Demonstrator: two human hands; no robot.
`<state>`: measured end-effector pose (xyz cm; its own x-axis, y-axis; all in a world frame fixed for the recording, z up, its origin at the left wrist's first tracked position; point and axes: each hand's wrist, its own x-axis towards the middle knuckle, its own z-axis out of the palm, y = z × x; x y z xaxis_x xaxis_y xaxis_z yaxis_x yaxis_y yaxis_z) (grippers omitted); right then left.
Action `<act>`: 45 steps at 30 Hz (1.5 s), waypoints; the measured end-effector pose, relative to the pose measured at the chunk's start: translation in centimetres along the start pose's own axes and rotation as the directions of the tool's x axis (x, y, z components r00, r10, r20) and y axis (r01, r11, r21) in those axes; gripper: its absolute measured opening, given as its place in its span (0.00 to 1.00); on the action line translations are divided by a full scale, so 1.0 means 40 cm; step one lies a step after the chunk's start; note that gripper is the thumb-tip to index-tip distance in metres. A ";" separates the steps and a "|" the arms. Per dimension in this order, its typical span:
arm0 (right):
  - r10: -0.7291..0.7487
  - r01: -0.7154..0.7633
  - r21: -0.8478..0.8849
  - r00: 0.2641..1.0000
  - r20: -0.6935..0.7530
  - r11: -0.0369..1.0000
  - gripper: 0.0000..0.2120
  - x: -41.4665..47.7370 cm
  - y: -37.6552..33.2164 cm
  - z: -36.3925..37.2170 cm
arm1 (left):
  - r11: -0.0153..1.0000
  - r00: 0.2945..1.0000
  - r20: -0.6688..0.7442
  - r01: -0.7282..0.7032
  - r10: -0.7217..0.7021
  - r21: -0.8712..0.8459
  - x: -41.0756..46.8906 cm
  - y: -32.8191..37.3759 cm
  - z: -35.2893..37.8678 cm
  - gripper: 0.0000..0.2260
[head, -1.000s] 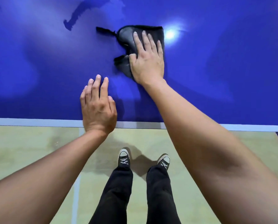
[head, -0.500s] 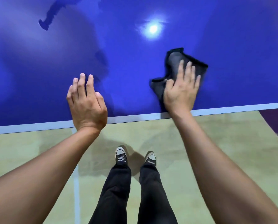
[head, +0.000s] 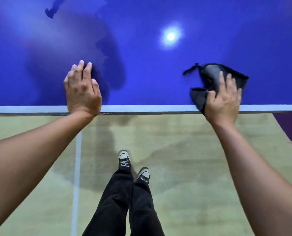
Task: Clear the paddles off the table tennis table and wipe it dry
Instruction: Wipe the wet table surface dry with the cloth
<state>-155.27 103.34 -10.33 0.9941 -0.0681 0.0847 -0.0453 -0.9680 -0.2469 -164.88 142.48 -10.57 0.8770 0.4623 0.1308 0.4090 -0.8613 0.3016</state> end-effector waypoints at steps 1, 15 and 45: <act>0.075 -0.075 0.003 0.997 0.014 0.997 0.34 0.021 0.047 -0.016 | 1.000 1.000 0.005 -0.002 0.002 0.007 0.001 -0.001 0.001 0.23; -0.519 0.507 0.121 0.848 0.109 0.853 0.33 -0.325 -0.645 0.121 | 0.986 0.987 0.152 -0.023 0.048 -0.164 0.032 -0.064 -0.071 0.26; -0.389 0.394 -0.011 0.912 0.130 0.919 0.33 0.140 -0.920 0.225 | 0.978 0.975 0.079 -0.206 0.207 -0.021 0.653 -0.364 -0.066 0.22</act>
<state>-147.16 140.77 -9.47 0.9371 0.3459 0.0474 0.3486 -0.9192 -0.1831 -148.59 167.66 -9.05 0.9598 0.2557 0.1155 0.2141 -0.9335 0.2876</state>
